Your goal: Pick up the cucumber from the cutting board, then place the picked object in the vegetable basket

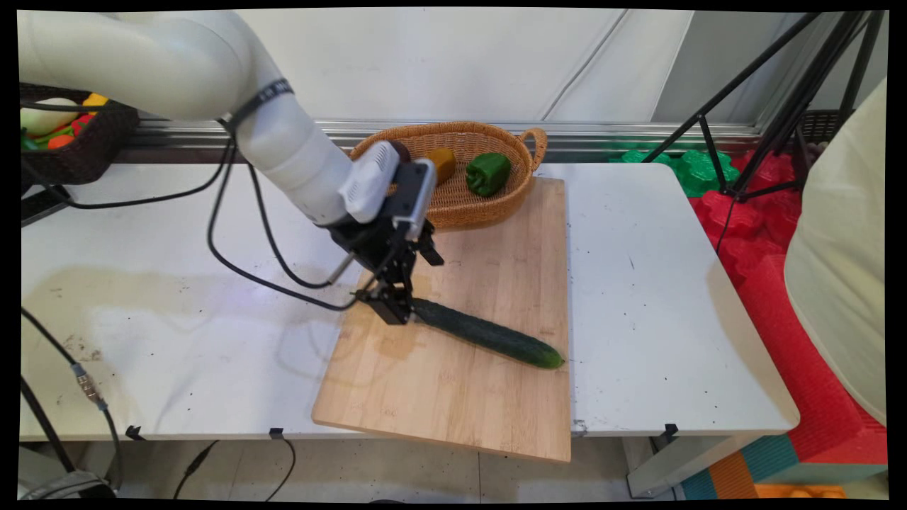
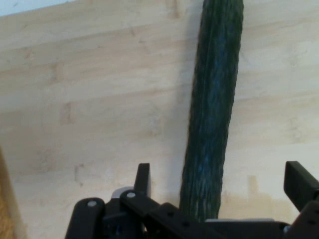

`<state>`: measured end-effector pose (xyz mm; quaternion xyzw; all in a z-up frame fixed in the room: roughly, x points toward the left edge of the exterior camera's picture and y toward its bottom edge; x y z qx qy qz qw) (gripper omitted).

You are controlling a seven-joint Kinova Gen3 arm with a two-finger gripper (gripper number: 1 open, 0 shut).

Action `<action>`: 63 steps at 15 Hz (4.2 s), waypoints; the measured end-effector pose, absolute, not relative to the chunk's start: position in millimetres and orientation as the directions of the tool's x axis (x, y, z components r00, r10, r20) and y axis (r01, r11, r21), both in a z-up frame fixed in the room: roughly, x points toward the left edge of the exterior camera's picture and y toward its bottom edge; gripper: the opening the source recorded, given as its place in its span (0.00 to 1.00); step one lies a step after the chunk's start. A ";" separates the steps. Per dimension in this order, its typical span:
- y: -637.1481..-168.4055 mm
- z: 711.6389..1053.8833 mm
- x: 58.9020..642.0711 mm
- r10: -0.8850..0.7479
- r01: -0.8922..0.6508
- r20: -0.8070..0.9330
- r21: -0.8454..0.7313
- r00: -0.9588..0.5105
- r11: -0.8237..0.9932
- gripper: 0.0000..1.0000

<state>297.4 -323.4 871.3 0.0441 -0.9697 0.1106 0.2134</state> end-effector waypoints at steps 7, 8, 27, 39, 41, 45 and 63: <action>-340.8 830.0 259.3 -0.004 -0.077 0.389 -0.173 -0.921 0.982 1.00; -344.1 824.6 254.7 -0.001 -0.072 0.386 -0.170 -0.923 0.983 1.00; -355.9 868.5 242.2 -0.032 -0.161 0.498 -0.217 -0.867 0.963 0.00; -404.0 956.1 313.9 -0.364 -0.652 0.672 -0.235 -0.645 0.721 0.00; -417.0 954.9 323.8 -0.422 -0.718 0.680 -0.225 -0.600 0.659 0.00; -441.7 946.2 338.3 -0.523 -0.818 0.680 -0.204 -0.514 0.538 0.00; -513.6 882.3 342.1 -0.695 -0.899 0.581 -0.182 -0.425 0.398 1.00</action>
